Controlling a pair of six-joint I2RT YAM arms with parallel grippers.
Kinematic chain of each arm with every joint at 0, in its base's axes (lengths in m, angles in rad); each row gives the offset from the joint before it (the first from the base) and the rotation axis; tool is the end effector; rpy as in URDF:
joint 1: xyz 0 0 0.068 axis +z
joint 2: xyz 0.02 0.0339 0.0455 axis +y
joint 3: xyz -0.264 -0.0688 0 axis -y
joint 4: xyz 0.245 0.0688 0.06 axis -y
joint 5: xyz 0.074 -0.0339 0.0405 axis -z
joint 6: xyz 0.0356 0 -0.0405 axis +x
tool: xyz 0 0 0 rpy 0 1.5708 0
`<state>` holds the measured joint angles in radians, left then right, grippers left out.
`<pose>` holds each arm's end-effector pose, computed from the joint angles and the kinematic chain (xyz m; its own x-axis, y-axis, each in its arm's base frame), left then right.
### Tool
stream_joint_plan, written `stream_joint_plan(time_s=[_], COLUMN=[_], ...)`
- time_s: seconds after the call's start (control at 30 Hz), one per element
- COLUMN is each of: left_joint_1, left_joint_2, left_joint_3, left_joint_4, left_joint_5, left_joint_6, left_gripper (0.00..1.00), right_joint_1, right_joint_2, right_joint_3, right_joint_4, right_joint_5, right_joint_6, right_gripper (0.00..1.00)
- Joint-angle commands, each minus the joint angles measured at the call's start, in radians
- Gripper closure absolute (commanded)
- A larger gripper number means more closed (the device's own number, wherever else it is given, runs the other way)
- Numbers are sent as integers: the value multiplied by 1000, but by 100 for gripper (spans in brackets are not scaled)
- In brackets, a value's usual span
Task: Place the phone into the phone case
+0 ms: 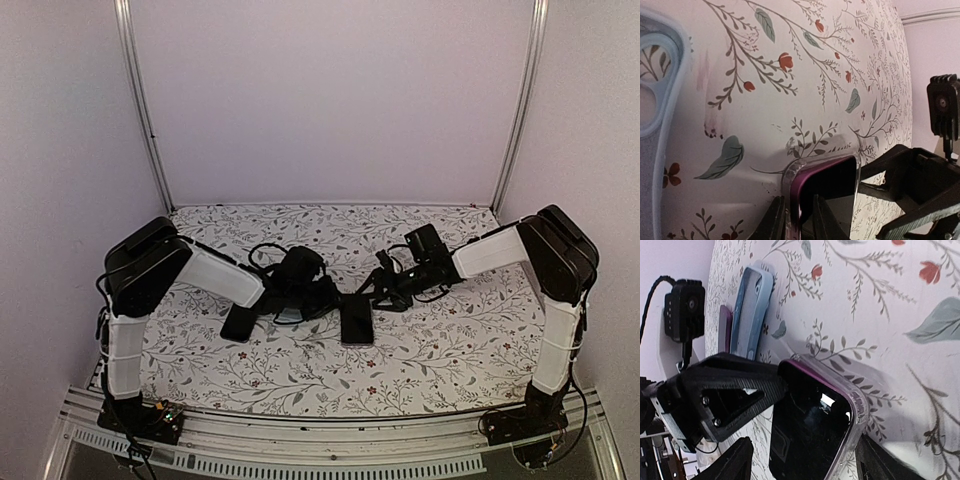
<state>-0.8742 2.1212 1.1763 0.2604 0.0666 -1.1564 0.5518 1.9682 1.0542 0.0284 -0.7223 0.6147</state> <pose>0.2773 -0.3352 0.1059 -0.8942 -0.3545 -0.2734 -0.0499 0.6858 -0.7261 0.3138 0.2208 0.1216 -0.9710 -0.0896 -0.2218 -0.2321 0.5769 0.7832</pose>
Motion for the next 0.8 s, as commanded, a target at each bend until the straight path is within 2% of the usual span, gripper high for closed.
stream_joint_plan(time_s=[0.0, 0.13, 0.23, 0.3, 0.33, 0.43, 0.63, 0.77], left_joint_1=[-13, -16, -15, -14, -13, -10, -7, -6], left_joint_2=[30, -1, -49, -98, -125, -203, -351, -411], left_joint_3=[6, -19, -69, -102, -115, -140, -180, -207], left_joint_4=[-32, -39, -38, -31, -32, -52, -88, -75], left_joint_5=[84, 68, 25, -24, -50, -126, -271, -325], left_joint_6=[29, 36, 23, 32, 42, 81, 169, 219], left_gripper=[80, 78, 71, 62, 58, 44, 25, 20], right_joint_1=[3, -21, -15, 16, 34, 94, 189, 244], right_joint_2=[-38, -20, -17, -36, -45, -45, 31, 82], right_joint_3=[101, 124, 184, 208, 218, 269, 375, 472], right_joint_4=[-13, -180, -342, -418, -449, -557, -698, -774], right_joint_5=[130, 245, 353, 433, 455, 513, 596, 667], right_joint_6=[-35, -125, -226, -286, -312, -352, -338, -331], right_gripper=[28, 25, 19, 4, 1, 1, 1, 1])
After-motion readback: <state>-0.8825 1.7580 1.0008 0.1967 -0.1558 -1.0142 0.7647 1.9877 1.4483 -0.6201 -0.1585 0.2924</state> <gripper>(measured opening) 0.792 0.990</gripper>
